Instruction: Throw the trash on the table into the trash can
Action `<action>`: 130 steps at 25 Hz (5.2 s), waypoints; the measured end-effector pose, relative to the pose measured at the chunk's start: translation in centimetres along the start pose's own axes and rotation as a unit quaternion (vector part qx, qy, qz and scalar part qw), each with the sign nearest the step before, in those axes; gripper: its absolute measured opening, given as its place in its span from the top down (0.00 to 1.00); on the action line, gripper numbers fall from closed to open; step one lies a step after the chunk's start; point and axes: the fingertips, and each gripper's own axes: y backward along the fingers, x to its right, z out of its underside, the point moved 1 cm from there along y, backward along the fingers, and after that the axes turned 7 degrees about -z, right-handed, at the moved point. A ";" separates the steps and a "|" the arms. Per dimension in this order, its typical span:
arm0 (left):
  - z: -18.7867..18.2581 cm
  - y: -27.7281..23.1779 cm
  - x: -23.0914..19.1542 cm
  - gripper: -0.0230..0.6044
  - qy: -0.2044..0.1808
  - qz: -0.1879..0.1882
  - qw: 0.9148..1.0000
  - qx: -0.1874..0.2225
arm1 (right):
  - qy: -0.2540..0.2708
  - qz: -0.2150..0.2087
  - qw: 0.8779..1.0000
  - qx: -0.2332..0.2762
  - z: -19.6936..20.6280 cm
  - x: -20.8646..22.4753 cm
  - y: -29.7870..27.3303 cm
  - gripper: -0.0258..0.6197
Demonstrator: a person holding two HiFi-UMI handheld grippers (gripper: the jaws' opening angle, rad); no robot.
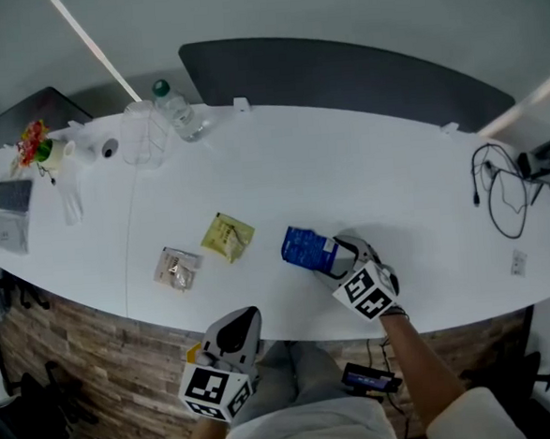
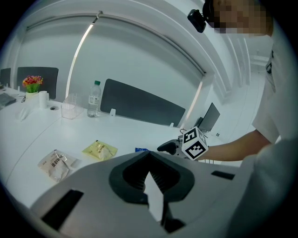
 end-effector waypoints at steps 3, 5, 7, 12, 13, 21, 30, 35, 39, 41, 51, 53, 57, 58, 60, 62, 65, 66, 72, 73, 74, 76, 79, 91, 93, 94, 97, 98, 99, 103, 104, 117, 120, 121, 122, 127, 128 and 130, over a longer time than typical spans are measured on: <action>-0.3 0.1 -0.4 0.96 0.004 -0.005 1.000 0.000 | -0.012 -0.005 1.000 -0.009 0.5 0.1 -0.4 0.46; -0.4 0.1 -0.6 0.96 0.004 -0.007 1.000 0.001 | -0.022 -0.005 1.000 -0.008 0.7 0.1 -0.5 0.46; -0.3 0.2 -0.7 0.96 0.004 -0.007 1.000 0.003 | -0.030 -0.004 1.000 -0.006 0.8 0.2 -0.5 0.46; -0.3 0.3 -0.8 0.96 0.005 -0.008 1.000 0.000 | -0.039 0.005 0.999 -0.008 0.8 0.6 -0.3 0.61; -0.4 0.3 -0.8 0.96 0.005 -0.008 1.000 -0.001 | -0.042 0.007 0.999 -0.004 0.7 0.7 -0.2 0.63; -0.1 0.5 -0.6 0.96 0.003 -0.006 1.000 0.003 | -0.054 0.030 0.998 0.028 -0.2 1.2 1.2 0.89; -1.4 1.5 0.1 0.96 -0.003 -0.010 1.000 0.023 | -0.068 0.032 0.995 0.066 -1.7 0.7 5.0 0.89; -2.3 2.9 0.7 0.96 -0.009 -0.020 0.999 0.041 | -0.072 0.025 0.993 0.085 -2.0 -0.7 8.2 0.89; -2.3 4.5 0.8 0.96 -0.005 -0.041 0.998 0.055 | -0.075 0.001 0.992 0.100 -2.2 -3.0 10.2 0.89; -2.3 5.3 0.6 0.96 0.002 -0.055 0.996 0.065 | -0.070 -0.009 0.992 0.107 -2.3 -3.9 10.5 0.89; -0.5 14.2 -2.5 0.96 0.042 -0.163 0.978 0.120 | 0.019 -0.111 0.989 0.093 -6.5 -11.8 6.5 0.89; 0.3 17.3 -3.8 0.96 0.057 -0.195 0.970 0.135 | 0.047 -0.137 0.985 0.090 -8.1 -14.5 5.2 0.89; 3.7 24.5 -6.3 0.96 0.085 -0.258 0.951 0.147 | 0.092 -0.188 0.974 0.091 -11.4 -21.3 2.9 0.89; 4.7 26.4 -6.8 0.96 0.093 -0.273 0.945 0.151 | 0.102 -0.200 0.970 0.092 -12.1 -23.1 2.4 0.89; 7.1 30.1 -7.7 0.96 0.111 -0.300 0.934 0.157 | 0.120 -0.222 0.963 0.091 -13.3 -26.8 1.4 0.89; 9.2 33.7 -8.3 0.96 0.127 -0.324 0.924 0.160 | 0.133 -0.245 0.956 0.090 -14.4 -30.6 0.5 0.89; 11.9 38.6 -9.0 0.96 0.142 -0.355 0.909 0.167 | 0.157 -0.274 0.945 0.087 -15.6 -35.8 -0.7 0.89; 12.7 40.0 -9.3 0.96 0.145 -0.364 0.904 0.172 | 0.163 -0.283 0.941 0.086 -15.9 -37.4 -1.1 0.89; 17.3 47.0 -10.4 0.96 0.166 -0.404 0.877 0.198 | 0.198 -0.329 0.920 0.078 -17.3 -46.5 -3.0 0.89; 17.8 48.0 -10.4 0.96 0.169 -0.412 0.873 0.199 | 0.204 -0.338 0.916 0.075 -17.4 -47.8 -3.2 0.89; 18.2 48.9 -10.4 0.96 0.173 -0.419 0.869 0.200 | 0.211 -0.346 0.911 0.072 -17.6 -49.1 -3.4 0.89; 19.2 50.4 -10.4 0.96 0.181 -0.434 0.859 0.204 | 0.223 -0.363 0.902 0.064 -17.7 -51.1 -3.8 0.89; 20.6 52.1 -10.4 0.96 0.198 -0.459 0.840 0.210 | 0.236 -0.387 0.890 0.051 -17.5 -53.2 -4.7 0.89; 24.1 53.0 -9.2 0.96 0.258 -0.511 0.791 0.215 | 0.293 -0.438 0.850 -0.005 -16.5 -55.7 -7.6 0.89; 25.1 53.0 -9.4 0.96 0.267 -0.513 0.788 0.213 | 0.301 -0.442 0.844 -0.015 -15.8 -56.3 -8.7 0.89; 25.8 53.0 -9.5 0.96 0.271 -0.514 0.786 0.212 | 0.306 -0.444 0.842 -0.021 -15.3 -56.7 -9.3 0.89; 27.9 52.5 -9.9 0.96 0.284 -0.518 0.778 0.212 | 0.316 -0.451 0.834 -0.046 -13.4 -57.3 -11.4 0.89; 28.7 52.1 -10.2 0.96 0.289 -0.519 0.776 0.212 | 0.320 -0.453 0.831 -0.054 -12.6 -57.5 -12.2 0.89; 29.6 51.7 -10.7 0.96 0.294 -0.519 0.774 0.211 | 0.324 -0.454 0.828 -0.060 -11.8 -57.5 -13.1 0.89; 33.6 49.7 -12.8 0.96 0.317 -0.515 0.770 0.204 | 0.334 -0.458 0.820 -0.083 -8.0 -57.9 -17.2 0.89; 34.7 49.2 -13.2 0.96 0.320 -0.516 0.769 0.199 | 0.336 -0.459 0.817 -0.092 -6.9 -58.0 -18.3 0.89; 49.5 41.2 -19.4 0.96 0.335 -0.522 0.765 0.175 | 0.370 -0.431 0.799 -0.197 11.5 -55.8 -37.8 0.89; 51.7 39.9 -20.5 0.96 0.334 -0.526 0.762 0.177 | 0.375 -0.423 0.797 -0.213 15.1 -55.6 -41.4 0.89; 52.3 39.6 -20.8 0.96 0.334 -0.527 0.761 0.178 | 0.376 -0.420 0.797 -0.216 15.9 -55.6 -42.4 0.89; 52.7 39.3 -21.0 0.96 0.334 -0.528 0.760 0.179 | 0.379 -0.416 0.797 -0.218 16.7 -55.6 -43.3 0.89; 54.5 38.5 -21.4 0.96 0.342 -0.527 0.757 0.181 | 0.402 -0.395 0.793 -0.231 19.3 -55.8 -47.0 0.86; 54.7 38.4 -21.4 0.96 0.341 -0.528 0.757 0.180 | 0.403 -0.390 0.794 -0.236 19.5 -55.9 -47.5 0.81; 55.1 38.5 -21.3 0.96 0.338 -0.530 0.757 0.178 | 0.400 -0.381 0.798 -0.243 20.0 -55.9 -48.3 0.68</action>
